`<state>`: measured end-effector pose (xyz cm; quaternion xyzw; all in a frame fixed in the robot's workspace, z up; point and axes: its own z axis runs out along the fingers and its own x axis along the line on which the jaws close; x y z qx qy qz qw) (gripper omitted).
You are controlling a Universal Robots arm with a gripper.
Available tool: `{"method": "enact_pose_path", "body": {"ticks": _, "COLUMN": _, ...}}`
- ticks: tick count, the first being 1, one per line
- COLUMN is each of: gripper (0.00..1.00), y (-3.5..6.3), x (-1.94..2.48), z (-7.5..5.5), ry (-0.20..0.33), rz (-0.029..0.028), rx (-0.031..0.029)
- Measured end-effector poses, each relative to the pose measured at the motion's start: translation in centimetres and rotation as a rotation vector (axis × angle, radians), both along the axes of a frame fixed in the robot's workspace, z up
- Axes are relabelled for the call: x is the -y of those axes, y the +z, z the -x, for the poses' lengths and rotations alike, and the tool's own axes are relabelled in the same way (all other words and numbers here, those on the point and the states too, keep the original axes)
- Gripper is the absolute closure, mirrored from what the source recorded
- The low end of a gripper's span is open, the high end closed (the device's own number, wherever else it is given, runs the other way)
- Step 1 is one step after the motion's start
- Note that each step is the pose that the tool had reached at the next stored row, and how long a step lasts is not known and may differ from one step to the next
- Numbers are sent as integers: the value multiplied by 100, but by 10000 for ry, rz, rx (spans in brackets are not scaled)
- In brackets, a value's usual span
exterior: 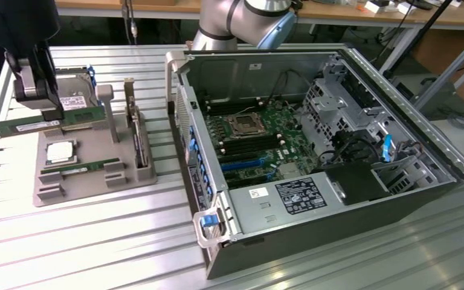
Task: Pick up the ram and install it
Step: 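Pick up the ram and move it above insertion slot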
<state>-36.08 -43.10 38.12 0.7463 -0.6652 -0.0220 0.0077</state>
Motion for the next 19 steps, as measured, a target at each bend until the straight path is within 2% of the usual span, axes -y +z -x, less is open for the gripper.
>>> {"method": "enact_pose_path", "body": {"ticks": 19, "gripper": 87, "y": 298, "x": 0, "z": -22, "ry": 0, "rz": 0, "rx": 1}}
